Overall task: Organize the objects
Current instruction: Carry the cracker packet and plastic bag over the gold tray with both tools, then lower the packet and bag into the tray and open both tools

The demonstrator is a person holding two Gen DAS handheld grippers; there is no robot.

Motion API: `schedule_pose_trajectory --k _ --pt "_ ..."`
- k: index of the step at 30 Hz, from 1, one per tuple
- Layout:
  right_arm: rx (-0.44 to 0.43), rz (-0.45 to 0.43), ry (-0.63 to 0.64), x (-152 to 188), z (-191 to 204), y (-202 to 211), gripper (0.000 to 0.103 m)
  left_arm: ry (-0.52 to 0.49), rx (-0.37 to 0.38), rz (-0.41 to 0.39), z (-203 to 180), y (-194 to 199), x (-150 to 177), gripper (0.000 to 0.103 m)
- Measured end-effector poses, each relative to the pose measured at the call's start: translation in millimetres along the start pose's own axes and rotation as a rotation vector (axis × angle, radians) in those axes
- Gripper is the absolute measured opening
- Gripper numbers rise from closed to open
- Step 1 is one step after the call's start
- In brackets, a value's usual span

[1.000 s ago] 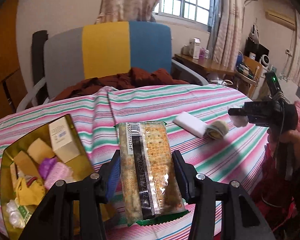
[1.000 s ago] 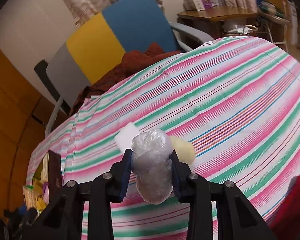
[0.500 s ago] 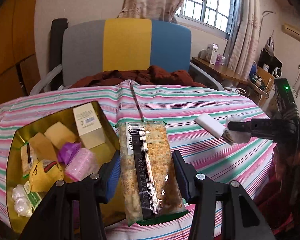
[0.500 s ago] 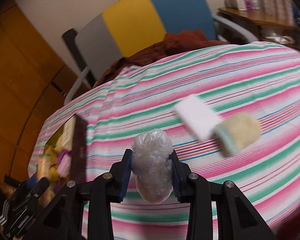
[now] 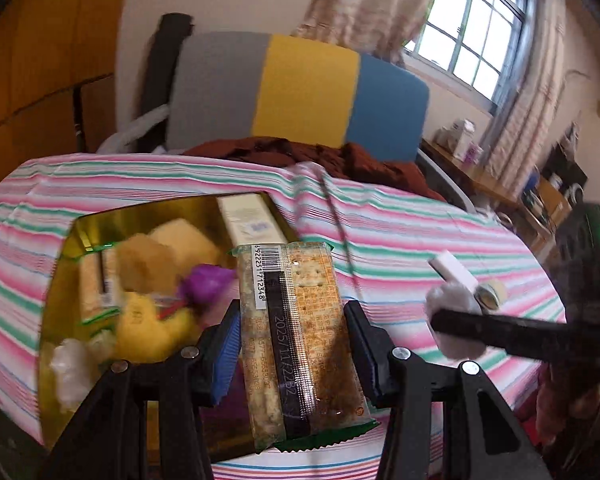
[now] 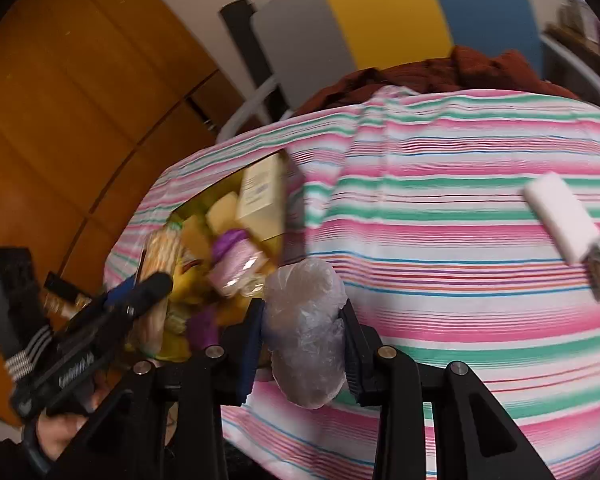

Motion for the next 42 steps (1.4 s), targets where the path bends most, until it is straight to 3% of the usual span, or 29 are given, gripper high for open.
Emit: schedule_pose_trajectory --k 7,12,19,23,31,33,36,42 --pt "-0.09 0.057 0.116 6 57 -30 0.036 0.134 -0.121 -0.034 77 23 -4 0.05" --pt "-0.063 0.08 0.194 15 75 -50 0.039 0.179 -0.168 -0.048 105 34 -3 0.05" --pt "-0.014 0.089 0.221 20 73 -62 0.041 0.18 -0.134 -0.034 99 26 0 0.05" --pt "-0.008 0.083 0.198 20 65 -61 0.068 0.163 -0.106 0.002 87 16 8 0.05" --pt "-0.005 0.088 0.177 27 59 -58 0.073 0.12 -0.101 0.038 75 -5 13 0.051" --pt "-0.006 0.086 0.171 28 58 -55 0.075 0.121 -0.116 0.045 75 -9 13 0.053" --pt "0.0 0.083 0.176 29 58 -53 0.076 0.108 -0.135 0.05 75 -14 13 0.064" --pt "0.008 0.078 0.203 30 63 -55 0.079 0.126 -0.17 0.056 84 -9 17 0.066"
Point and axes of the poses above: each gripper's, at about its wrist camera, not at the fingertips, and y roughly against the way its jaws point, z to its left, x to its underside, the point moved 8 cm from there along -y, roughly the way its jaws point, and after that the axes turned 6 degrees about -z, right-handed, at the moved point
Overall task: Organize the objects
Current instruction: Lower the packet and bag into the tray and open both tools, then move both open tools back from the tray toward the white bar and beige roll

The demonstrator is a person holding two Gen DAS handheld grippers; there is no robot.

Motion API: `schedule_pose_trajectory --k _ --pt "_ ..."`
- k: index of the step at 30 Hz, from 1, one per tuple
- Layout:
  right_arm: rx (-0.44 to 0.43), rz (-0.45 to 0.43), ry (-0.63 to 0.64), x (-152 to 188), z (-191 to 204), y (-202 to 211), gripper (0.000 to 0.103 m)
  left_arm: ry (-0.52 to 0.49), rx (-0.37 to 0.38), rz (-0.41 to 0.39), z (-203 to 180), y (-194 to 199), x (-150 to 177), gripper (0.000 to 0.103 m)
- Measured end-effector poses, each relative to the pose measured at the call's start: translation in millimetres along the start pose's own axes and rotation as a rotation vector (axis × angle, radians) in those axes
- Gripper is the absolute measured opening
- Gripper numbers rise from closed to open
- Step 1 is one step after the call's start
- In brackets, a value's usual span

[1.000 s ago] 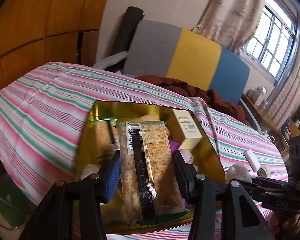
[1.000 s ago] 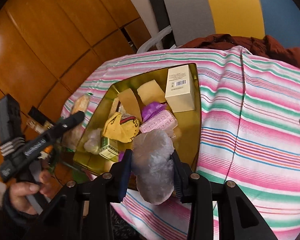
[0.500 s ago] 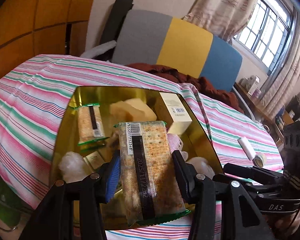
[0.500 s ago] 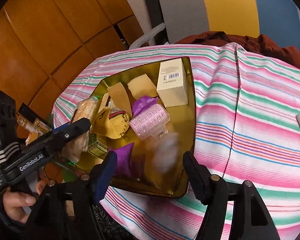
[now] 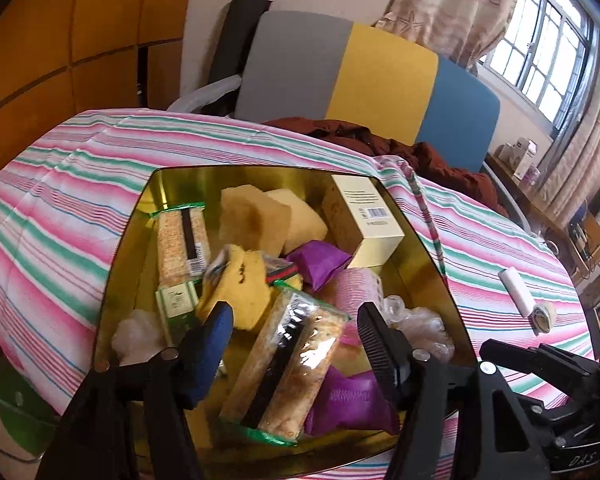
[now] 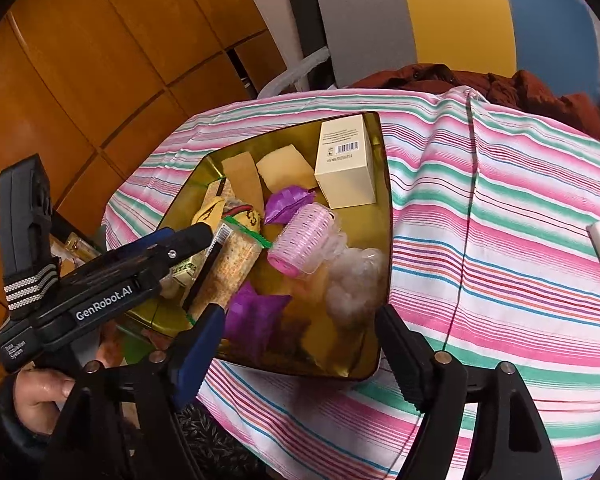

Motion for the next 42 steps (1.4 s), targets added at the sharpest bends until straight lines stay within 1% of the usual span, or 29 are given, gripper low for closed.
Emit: schedule_pose_trajectory --k 2,7,9,13,15,17,20,24,32,37,42 --pt "0.006 -0.002 0.008 1 1 -1 0.08 0.009 -0.021 -0.006 6 4 0 0.066" --pt "0.045 -0.025 0.034 -1 4 3 0.083 0.027 -0.042 -0.022 11 15 -2 0.065" --pt "0.071 -0.045 0.051 -2 4 6 0.086 0.018 -0.048 -0.032 9 19 -2 0.065" --pt "0.129 -0.084 0.087 -6 5 14 0.09 0.002 -0.052 -0.044 2 25 1 0.065" --pt "0.157 -0.103 0.101 -8 5 18 0.095 -0.008 -0.066 -0.059 -1 28 1 0.065" --pt "0.2 -0.123 0.114 -10 3 22 0.097 -0.022 -0.075 -0.057 -5 30 5 0.065" --pt "0.237 -0.136 0.123 -11 -1 26 0.098 -0.056 -0.085 -0.055 -11 32 11 0.065" --pt "0.267 -0.142 0.124 -11 -7 29 0.1 -0.098 -0.067 -0.041 -24 32 19 0.065" --pt "0.281 -0.154 0.096 -9 -23 38 0.101 -0.166 -0.056 -0.045 -41 34 21 0.065" --pt "0.312 -0.16 0.056 -8 -45 47 0.101 -0.213 -0.043 -0.059 -53 36 21 0.065" --pt "0.337 -0.149 0.032 -5 -62 50 0.101 -0.254 -0.018 -0.05 -67 34 23 0.065"
Point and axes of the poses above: each gripper's, at about its wrist camera, not at the fingertips, and y roughly against the way its jaws point, z to its left, x to its underside, the point moved 8 cm from there along -y, roughly the way its jaws point, and after that the axes turned 6 degrees about -z, right-handed, at the moved point
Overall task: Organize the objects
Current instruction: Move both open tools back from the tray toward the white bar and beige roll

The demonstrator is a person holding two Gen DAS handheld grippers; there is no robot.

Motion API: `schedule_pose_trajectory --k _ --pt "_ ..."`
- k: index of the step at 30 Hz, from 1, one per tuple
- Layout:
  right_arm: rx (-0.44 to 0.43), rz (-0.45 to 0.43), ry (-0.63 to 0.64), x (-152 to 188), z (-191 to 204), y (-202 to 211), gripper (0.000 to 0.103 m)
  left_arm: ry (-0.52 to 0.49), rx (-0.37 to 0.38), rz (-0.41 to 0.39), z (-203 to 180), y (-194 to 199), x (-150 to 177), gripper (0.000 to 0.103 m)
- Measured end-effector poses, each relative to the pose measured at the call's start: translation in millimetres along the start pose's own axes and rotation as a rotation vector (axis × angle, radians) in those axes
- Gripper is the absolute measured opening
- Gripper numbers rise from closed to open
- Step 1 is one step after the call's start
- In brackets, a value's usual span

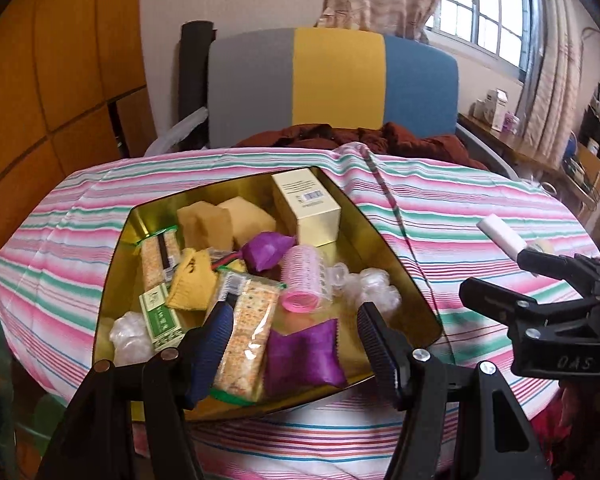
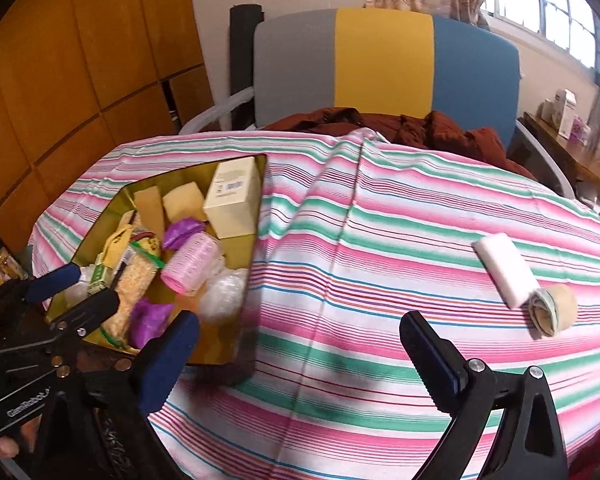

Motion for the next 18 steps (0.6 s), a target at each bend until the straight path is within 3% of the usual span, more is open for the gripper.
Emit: schedule_pose_trajectory --k 18 --pt "0.128 0.028 -0.12 -8 -91 7 0.101 -0.055 0.051 -0.005 -26 -6 -11 0.065"
Point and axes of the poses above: each gripper's, at about its wrist camera, not at the fingertips, and y roughly against the way its jaws point, z to its left, x to its underside, the point moved 8 cm from there along -y, roughly the way its jaws point, and after that the axes turned 6 degrees about -z, right-handed, at the moved point
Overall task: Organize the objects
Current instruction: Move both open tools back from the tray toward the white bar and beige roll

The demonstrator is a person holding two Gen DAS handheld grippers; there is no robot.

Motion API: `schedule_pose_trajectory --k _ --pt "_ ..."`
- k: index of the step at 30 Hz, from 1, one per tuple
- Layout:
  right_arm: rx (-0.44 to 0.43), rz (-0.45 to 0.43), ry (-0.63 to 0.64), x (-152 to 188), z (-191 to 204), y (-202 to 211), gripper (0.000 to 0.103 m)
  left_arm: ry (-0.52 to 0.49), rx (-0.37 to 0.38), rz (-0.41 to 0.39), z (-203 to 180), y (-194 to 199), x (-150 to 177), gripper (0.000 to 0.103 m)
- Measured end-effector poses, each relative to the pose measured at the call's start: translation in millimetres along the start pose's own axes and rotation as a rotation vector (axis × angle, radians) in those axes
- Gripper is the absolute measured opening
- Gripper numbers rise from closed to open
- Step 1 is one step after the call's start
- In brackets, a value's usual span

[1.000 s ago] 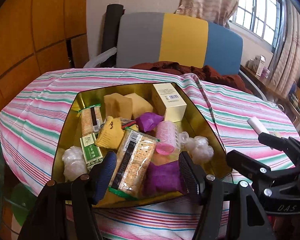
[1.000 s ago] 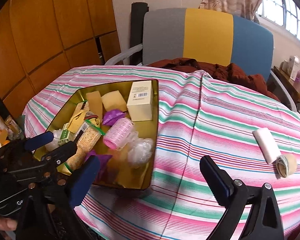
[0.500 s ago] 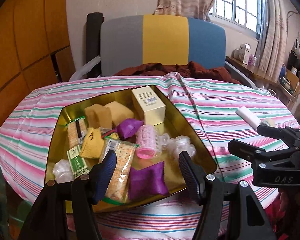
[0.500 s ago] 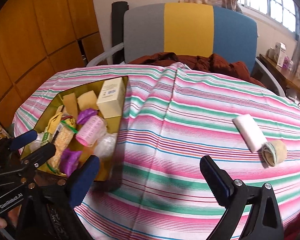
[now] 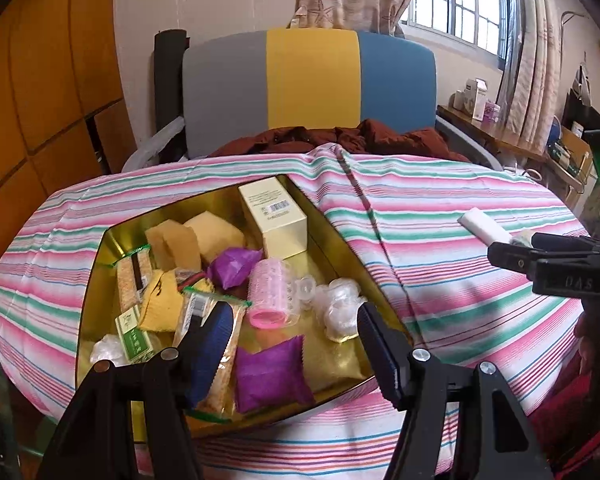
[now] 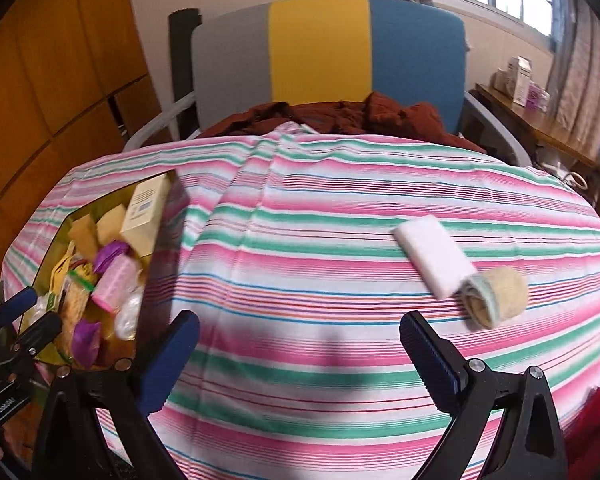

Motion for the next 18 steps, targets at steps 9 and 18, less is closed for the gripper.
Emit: schedule_pose_trajectory --k 9,18 --pt "0.105 0.003 -0.157 -14 -87 6 0.101 -0.02 0.068 -0.015 -23 1 -9 0.065" --pt "0.153 0.023 -0.494 -12 -208 -15 0.101 -0.043 0.116 -0.012 -46 -3 -18 0.065"
Point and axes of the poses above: each gripper's, at about its wrist camera, not at the fingertips, and y roughly against the way its jaws point, z to its left, x to its underside, the point moved 8 cm from there along -y, roughly the way its jaws point, and after that the axes turned 6 degrees about -z, right-handed, at the moved point
